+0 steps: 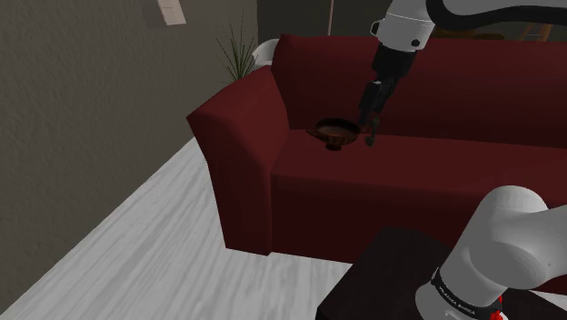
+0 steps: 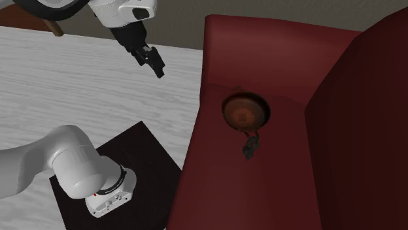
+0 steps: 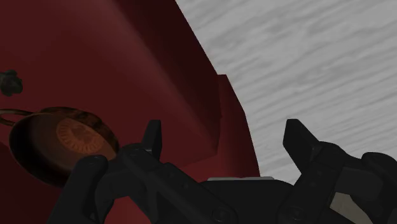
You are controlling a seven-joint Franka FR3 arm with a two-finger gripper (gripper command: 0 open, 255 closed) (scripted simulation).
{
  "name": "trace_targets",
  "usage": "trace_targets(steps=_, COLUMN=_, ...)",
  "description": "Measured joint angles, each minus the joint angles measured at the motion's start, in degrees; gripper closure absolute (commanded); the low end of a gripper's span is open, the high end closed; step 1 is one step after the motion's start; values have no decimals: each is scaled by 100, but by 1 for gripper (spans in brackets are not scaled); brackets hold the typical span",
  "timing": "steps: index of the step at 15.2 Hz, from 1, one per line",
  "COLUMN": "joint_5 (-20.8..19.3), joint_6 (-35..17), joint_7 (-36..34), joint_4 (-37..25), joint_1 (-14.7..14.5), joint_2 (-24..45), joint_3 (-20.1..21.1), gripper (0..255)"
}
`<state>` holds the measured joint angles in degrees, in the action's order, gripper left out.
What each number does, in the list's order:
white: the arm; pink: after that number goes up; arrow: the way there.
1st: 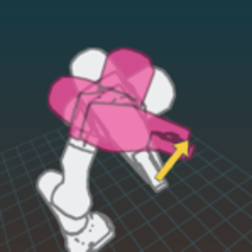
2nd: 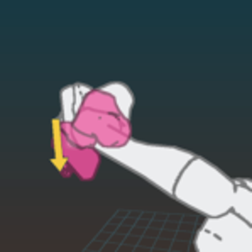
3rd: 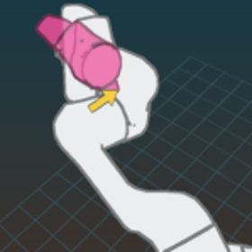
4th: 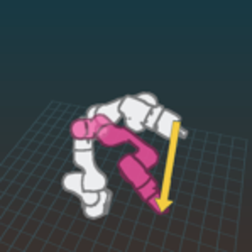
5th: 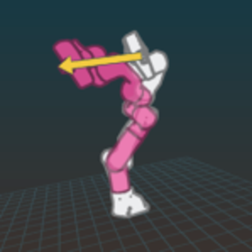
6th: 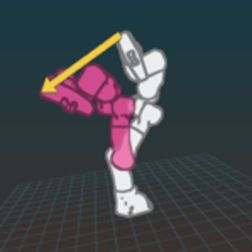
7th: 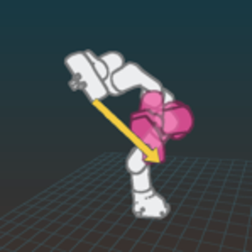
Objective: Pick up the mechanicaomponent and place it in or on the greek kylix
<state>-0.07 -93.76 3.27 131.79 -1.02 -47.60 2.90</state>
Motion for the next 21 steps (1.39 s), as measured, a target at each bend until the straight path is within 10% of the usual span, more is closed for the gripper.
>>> trace_targets(steps=21, joint_5=-561, joint_6=-659, joint_7=4179, joint_4=-974, joint_1=-206, joint_2=2046, joint_3=-3173, gripper=0)
